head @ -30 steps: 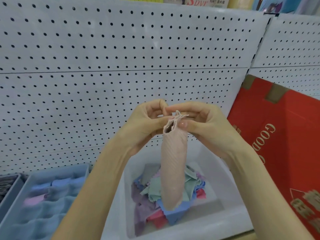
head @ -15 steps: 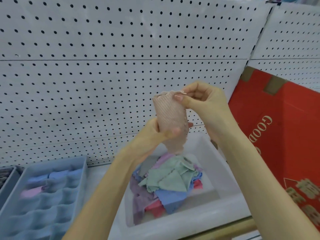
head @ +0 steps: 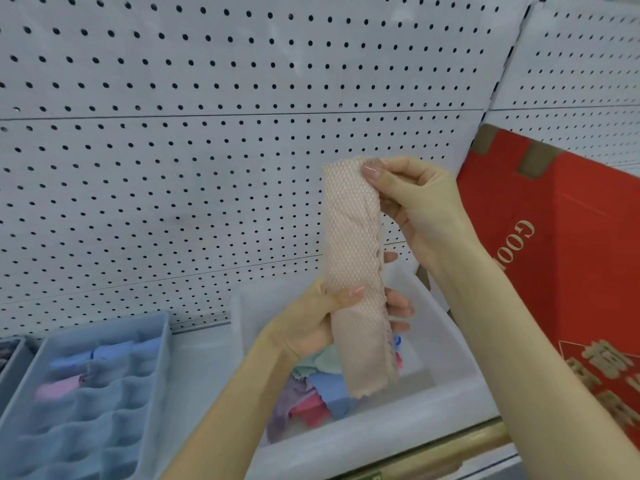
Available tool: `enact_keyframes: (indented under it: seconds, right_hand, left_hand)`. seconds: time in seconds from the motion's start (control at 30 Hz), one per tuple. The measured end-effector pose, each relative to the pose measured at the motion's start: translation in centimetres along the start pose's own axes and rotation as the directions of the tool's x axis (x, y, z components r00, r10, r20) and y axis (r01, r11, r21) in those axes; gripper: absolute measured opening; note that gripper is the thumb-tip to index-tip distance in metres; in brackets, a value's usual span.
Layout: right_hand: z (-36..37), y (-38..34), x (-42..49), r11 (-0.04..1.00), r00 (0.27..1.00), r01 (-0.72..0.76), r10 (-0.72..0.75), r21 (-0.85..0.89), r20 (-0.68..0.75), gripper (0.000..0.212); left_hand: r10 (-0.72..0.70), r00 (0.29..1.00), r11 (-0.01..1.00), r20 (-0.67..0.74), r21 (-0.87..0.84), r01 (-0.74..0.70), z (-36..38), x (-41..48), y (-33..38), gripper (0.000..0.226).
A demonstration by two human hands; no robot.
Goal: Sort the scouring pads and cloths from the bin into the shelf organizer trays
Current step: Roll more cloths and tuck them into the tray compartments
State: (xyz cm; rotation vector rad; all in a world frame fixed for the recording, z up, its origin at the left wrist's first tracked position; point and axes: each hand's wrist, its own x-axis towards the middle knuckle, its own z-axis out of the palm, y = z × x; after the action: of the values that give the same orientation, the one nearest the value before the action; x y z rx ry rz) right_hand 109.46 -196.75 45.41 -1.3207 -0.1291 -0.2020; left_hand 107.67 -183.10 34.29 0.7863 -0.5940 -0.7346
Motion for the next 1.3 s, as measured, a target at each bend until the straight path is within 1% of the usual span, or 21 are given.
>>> enact_keyframes:
  seconds: [0.03,0.1,0.17,0.23,0.33,0.43,0.5,0.53,0.63,0.67,0.77,0.83,0.93,1.0,1.07,1.13,1.2,1.27,1.3]
  right_hand:
    - [-0.2,0.2,0.1,1.0,1.0,0.002,-0.002,-0.008,-0.014,0.004]
    - [-0.7,0.5,0.3,1.0,0.999,0.0,-0.001,-0.03,-0.037,0.004]
    - [-1.2,1.0,0.5,0.999,0.999,-0.022,0.02,-0.045,-0.047,0.01]
    - [-1.7,1.6,0.6,0.996,0.998,-0.042,0.038,-0.079,-0.056,0.015]
    - [-2.3,2.6,0.8,0.978,0.995,-0.05,0.031,-0.201,-0.099,0.01]
    - [-2.8,3.5,1.1,0.924,0.993,-0.078,0.04,-0.373,-0.11,0.011]
    - [-3.4,4.1,1.3,0.892,0.993,-0.11,0.078,-0.439,-0.091,0.01]
    - [-3.7,4.4,1.4,0.876,0.991,-0.132,0.107,-0.464,-0.078,0.009]
    - [-4.4,5.2,1.3,0.854,0.975,-0.205,0.219,-0.479,-0.027,0.01]
    - [-4.5,5.5,1.0,0.862,0.967,-0.229,0.254,-0.452,-0.005,0.009]
    - [-4.9,6.4,0.1,0.897,0.939,-0.287,0.332,-0.336,0.086,0.007]
    - [-5.4,7.1,-0.4,0.897,0.926,-0.302,0.357,-0.322,0.124,0.008]
    - [-6.5,8.0,-1.1,0.902,0.917,-0.3,0.363,-0.31,0.168,0.007]
    - [-7.3,8.4,-2.1,0.911,0.902,-0.264,0.35,-0.317,0.252,0.007]
    - [-7.9,9.1,-3.6,0.902,0.864,-0.224,0.359,-0.368,0.353,0.01]
    - [-8.4,9.7,-5.0,0.879,0.805,-0.206,0.401,-0.429,0.436,0.011]
    - [-8.9,10.2,-5.9,0.862,0.764,-0.209,0.438,-0.461,0.473,0.009]
    - [-9.2,10.5,-6.2,0.849,0.755,-0.218,0.459,-0.481,0.468,0.006]
    - [-9.3,10.4,-6.2,0.843,0.752,-0.218,0.466,-0.492,0.465,0.009]
  left_hand:
    - [-0.011,0.999,1.0,-0.041,0.013,0.011,0.1,-0.1,-0.1,0.043]
    - [-0.027,0.983,0.997,-0.18,0.065,0.039,0.4,-0.1,-0.3,0.029]
    - [-0.043,0.941,0.989,-0.335,0.12,0.088,0.1,0.0,-0.6,0.014]
    - [-0.041,0.904,0.974,-0.426,0.186,0.132,-0.5,0.1,-1.1,0.011]
    - [-0.059,0.869,0.95,-0.491,0.239,0.2,-0.9,-0.2,-1.4,0.019]
    - [-0.144,0.84,0.939,-0.523,0.197,0.284,-1.6,-0.8,-1.7,0.03]
    - [-0.214,0.809,0.926,-0.548,0.15,0.346,-2.4,-1.2,-2.5,0.038]
    - [-0.242,0.786,0.92,-0.569,0.123,0.372,-2.7,-1.3,-2.9,0.039]
    - [-0.327,0.717,0.912,-0.616,-0.005,0.411,-3.3,-1.6,-4.2,0.03]
    - [-0.356,0.698,0.911,-0.621,-0.064,0.408,-3.4,-1.7,-4.5,0.032]
    - [-0.451,0.66,0.891,-0.601,-0.258,0.374,-3.9,-1.8,-5.2,0.045]
    - [-0.492,0.668,0.871,-0.558,-0.328,0.367,-4.0,-1.8,-5.4,0.049]
    - [-0.491,0.688,0.866,-0.535,-0.389,0.316,-4.0,-1.9,-5.8,0.042]
    - [-0.479,0.688,0.866,-0.545,-0.422,0.268,-4.4,-1.7,-6.0,0.041]
    - [-0.455,0.685,0.874,-0.569,-0.434,0.219,-4.9,-1.5,-6.2,0.043]
    - [-0.423,0.675,0.884,-0.605,-0.439,0.16,-5.4,-1.2,-6.0,0.036]
    - [-0.417,0.648,0.877,-0.637,-0.469,0.104,-5.8,-1.0,-5.6,0.036]
    - [-0.417,0.636,0.869,-0.65,-0.49,0.07,-6.0,-0.9,-5.0,0.038]
    - [-0.416,0.632,0.867,-0.654,-0.494,0.059,-6.1,-0.8,-4.8,0.038]
